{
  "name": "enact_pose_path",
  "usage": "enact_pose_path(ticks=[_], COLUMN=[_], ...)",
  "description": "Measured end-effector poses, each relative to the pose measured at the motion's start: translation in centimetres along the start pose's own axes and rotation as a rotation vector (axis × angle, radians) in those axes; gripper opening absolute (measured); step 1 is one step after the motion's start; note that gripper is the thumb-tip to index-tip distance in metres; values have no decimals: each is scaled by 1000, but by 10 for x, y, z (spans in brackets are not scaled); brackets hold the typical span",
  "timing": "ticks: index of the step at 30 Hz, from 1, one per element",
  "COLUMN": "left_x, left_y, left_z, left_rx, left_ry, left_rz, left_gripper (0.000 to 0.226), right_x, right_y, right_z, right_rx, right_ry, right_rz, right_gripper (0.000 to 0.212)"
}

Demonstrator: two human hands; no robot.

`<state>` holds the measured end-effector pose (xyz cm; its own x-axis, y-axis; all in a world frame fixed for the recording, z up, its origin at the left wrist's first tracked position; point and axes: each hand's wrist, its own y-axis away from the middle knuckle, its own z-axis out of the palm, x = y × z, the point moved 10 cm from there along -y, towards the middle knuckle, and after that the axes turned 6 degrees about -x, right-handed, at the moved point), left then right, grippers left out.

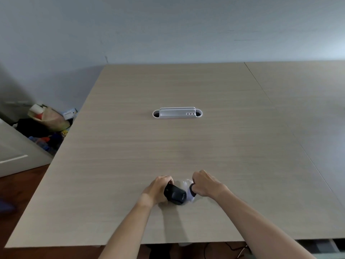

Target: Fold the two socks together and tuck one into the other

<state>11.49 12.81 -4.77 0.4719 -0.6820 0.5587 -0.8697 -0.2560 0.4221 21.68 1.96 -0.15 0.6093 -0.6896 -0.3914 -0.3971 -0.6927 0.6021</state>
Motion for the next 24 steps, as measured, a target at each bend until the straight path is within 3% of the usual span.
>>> enact_pose_path(ticks=[2, 6, 11, 14, 19, 22, 24], left_x=[-2, 2, -2, -4, -4, -2, -4], left_y=[-2, 0, 0, -3, -6, -6, -5], left_z=[1, -2, -2, -3, -1, -2, -1], left_rx=[-5, -18, -10, -14, -29, -26, -29], left_ry=[-6, 2, 11, -12, 3, 1, 9], left_rz=[10, 15, 4, -7, -10, 1, -15], left_gripper=[33, 31, 71, 85, 91, 89, 86], right_x=[-3, -19, -15, -24, -19, -14, -15], right_y=[-3, -3, -7, -15, -23, -16, -13], right_z=[-7, 10, -4, -2, 16, 0, -11], right_rx=[50, -7, 105, 90, -12, 0, 23], right_ry=[-53, -55, -90, -215, -248, -155, -114], right_rz=[-26, -135, -81, -41, 46, 79, 79], right_gripper=[8, 13, 6, 19, 26, 8, 10])
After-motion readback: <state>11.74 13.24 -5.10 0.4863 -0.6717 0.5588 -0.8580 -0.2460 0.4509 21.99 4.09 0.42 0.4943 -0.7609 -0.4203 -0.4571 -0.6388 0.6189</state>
